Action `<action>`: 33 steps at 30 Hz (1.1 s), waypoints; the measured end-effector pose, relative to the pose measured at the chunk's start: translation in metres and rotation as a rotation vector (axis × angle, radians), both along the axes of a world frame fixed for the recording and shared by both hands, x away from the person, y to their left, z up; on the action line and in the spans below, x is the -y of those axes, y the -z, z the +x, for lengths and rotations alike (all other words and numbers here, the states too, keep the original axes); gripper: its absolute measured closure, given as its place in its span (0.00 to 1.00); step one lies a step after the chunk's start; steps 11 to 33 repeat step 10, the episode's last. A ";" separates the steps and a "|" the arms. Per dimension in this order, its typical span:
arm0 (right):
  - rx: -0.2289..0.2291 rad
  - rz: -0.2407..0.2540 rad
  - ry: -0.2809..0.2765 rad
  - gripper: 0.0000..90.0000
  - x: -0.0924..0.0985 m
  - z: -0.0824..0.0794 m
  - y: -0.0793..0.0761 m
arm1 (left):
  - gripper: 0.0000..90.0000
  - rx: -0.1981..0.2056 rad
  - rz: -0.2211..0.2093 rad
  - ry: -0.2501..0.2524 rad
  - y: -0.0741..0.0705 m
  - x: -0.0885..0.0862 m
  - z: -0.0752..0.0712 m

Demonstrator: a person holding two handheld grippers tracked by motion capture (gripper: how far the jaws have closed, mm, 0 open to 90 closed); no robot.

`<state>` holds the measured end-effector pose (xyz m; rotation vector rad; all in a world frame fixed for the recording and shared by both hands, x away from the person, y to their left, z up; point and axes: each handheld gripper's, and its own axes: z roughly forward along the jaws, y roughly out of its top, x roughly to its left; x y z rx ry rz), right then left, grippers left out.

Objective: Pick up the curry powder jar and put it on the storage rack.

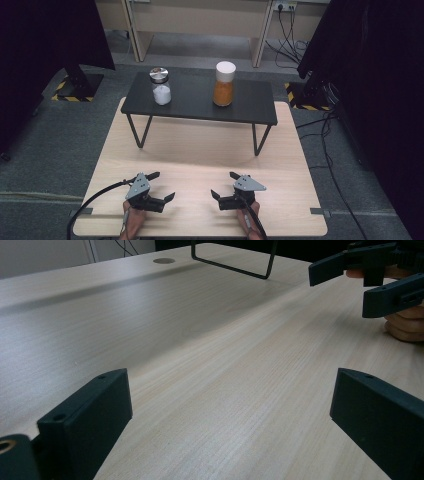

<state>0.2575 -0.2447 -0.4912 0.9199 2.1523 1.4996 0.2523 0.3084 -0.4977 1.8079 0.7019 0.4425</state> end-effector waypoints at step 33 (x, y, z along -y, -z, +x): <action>-0.002 0.012 0.008 0.01 0.001 -0.001 0.001 | 0.03 -0.002 0.000 -0.002 0.000 0.000 0.000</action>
